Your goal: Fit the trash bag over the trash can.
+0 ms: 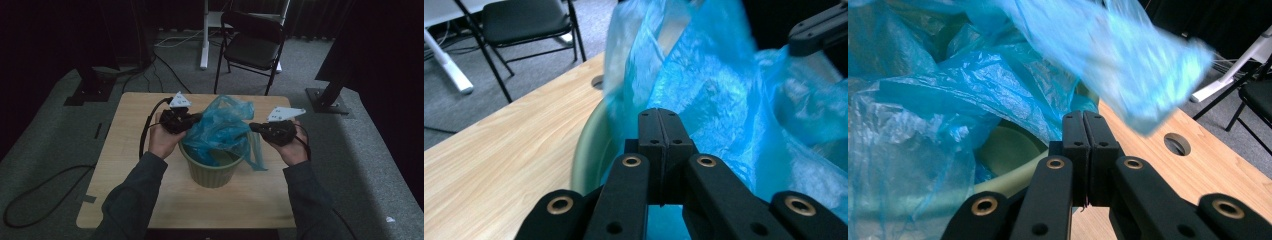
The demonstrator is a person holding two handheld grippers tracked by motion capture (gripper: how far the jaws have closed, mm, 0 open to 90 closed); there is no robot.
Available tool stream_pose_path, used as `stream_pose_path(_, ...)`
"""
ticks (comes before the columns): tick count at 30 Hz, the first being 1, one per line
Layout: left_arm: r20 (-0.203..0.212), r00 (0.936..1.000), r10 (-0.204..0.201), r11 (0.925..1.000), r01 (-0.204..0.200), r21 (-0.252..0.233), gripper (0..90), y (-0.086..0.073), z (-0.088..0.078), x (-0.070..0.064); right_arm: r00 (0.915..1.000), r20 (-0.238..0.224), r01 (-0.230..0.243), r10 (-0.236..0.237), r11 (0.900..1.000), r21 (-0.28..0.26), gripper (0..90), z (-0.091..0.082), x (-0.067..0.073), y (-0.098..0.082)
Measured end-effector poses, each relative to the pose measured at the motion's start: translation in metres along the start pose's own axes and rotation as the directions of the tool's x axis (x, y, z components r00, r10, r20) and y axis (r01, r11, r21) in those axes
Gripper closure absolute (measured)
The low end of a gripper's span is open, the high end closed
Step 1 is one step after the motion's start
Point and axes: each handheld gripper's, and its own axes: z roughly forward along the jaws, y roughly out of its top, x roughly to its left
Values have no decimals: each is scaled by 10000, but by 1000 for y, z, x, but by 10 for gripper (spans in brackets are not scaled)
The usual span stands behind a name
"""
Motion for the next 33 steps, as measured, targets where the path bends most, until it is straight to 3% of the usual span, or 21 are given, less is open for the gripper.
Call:
stream_pose_path(7, -402, 9954, -865, 9962, 861, -137, 898, -16, -9, 19, 9998, 111, -153, 151, 9998, 116, 891, 2, -2, -1)
stream_pose_path(15, -757, 9799, -1847, 9827, 1849, -45, 898, -37, -11, 42, 9988, 216, -437, 430, 9985, 322, 892, 6, -7, -6)
stream_pose_path(26, -985, 9609, -2587, 9642, 2630, 328, 898, -58, -4, 59, 9971, 451, -651, 621, 9954, 696, 892, 11, -11, -12)
stream_pose_path(30, -710, 9642, -2556, 9661, 2576, 200, 897, -58, -5, 56, 9974, 410, -624, 595, 9954, 725, 884, 11, -11, -11)
stream_pose_path(33, -569, 9688, -2411, 9702, 2420, 100, 896, -54, -6, 52, 9972, 539, -552, 523, 9970, 536, 804, 8, -8, -6)
